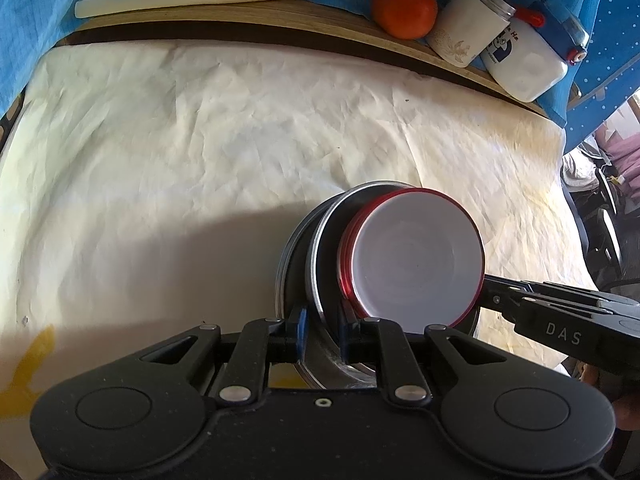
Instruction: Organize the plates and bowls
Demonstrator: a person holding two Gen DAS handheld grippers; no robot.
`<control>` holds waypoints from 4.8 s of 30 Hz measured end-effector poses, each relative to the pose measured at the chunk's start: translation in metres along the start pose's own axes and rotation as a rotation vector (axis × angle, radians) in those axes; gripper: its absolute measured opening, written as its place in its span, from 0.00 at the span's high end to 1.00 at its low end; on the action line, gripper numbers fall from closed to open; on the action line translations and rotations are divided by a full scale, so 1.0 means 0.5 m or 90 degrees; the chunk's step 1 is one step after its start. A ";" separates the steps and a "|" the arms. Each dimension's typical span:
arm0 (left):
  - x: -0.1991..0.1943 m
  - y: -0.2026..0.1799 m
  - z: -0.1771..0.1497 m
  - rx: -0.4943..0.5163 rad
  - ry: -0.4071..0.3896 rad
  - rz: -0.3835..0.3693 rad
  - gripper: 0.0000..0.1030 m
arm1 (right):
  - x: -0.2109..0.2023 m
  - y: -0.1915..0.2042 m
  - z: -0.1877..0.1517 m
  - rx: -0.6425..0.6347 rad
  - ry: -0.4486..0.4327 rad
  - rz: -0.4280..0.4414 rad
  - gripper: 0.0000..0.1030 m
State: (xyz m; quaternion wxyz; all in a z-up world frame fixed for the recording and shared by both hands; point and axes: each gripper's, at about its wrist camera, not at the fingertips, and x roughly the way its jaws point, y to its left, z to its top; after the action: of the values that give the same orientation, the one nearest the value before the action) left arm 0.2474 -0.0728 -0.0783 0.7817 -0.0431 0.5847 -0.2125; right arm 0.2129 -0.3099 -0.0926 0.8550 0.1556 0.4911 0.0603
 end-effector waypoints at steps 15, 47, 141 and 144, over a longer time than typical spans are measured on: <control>-0.020 0.010 -0.010 -0.004 -0.025 -0.006 0.79 | -0.021 0.007 -0.008 -0.007 -0.023 -0.006 0.81; -0.126 0.017 -0.074 0.038 -0.199 -0.018 0.15 | -0.116 0.039 -0.076 -0.028 -0.154 -0.036 0.25; -0.211 -0.055 -0.366 0.058 -0.371 0.119 0.01 | -0.278 -0.041 -0.299 -0.083 -0.266 -0.020 0.00; -0.211 -0.055 -0.367 0.058 -0.370 0.119 0.01 | -0.277 -0.040 -0.299 -0.083 -0.265 -0.020 0.00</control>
State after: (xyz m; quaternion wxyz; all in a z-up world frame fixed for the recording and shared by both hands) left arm 0.0448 -0.0241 -0.0325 0.9336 -0.0131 0.3277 -0.1444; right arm 0.0127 -0.3335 -0.0554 0.9471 0.1012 0.3013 0.0449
